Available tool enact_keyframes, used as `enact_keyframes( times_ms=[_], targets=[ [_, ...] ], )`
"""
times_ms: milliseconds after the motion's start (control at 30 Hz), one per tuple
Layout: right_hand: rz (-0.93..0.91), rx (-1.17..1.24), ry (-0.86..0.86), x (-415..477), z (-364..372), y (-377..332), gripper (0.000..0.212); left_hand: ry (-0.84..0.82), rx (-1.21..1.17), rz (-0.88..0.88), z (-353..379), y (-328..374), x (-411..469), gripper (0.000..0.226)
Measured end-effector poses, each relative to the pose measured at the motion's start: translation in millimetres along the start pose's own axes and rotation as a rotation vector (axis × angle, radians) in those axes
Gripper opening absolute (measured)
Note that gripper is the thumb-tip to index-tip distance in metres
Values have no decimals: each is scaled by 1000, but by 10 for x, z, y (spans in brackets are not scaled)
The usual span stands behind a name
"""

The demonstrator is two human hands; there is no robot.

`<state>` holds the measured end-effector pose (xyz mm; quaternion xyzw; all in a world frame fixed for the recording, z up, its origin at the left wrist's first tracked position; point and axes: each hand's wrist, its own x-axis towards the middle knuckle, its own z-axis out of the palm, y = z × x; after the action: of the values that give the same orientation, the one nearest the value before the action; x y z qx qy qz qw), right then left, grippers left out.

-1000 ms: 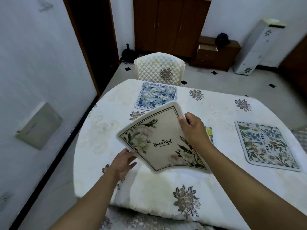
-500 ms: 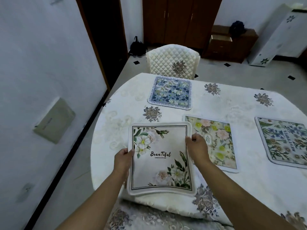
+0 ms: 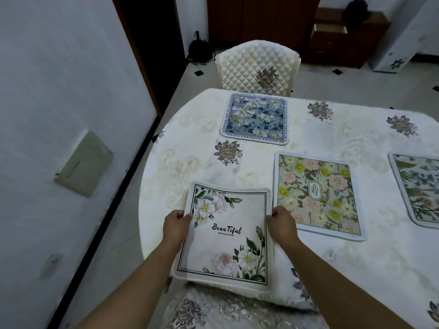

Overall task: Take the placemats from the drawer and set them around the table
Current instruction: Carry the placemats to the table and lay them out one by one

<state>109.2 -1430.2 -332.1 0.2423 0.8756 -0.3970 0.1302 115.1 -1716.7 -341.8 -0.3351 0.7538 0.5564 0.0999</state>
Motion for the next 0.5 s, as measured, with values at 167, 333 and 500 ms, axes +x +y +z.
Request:
enact_keyframes(
  times_ms=[167,333,500],
  targets=[
    [1,-137,-44,11,84,154,12,-3,159,89,4,-33,96,16],
    [-59,-354,-80,-13,156,324,12,-58,325,157,5,-48,176,10],
    [-144,-513,26,-37,224,325,20,22,746,274,68,-229,178,38]
  ],
)
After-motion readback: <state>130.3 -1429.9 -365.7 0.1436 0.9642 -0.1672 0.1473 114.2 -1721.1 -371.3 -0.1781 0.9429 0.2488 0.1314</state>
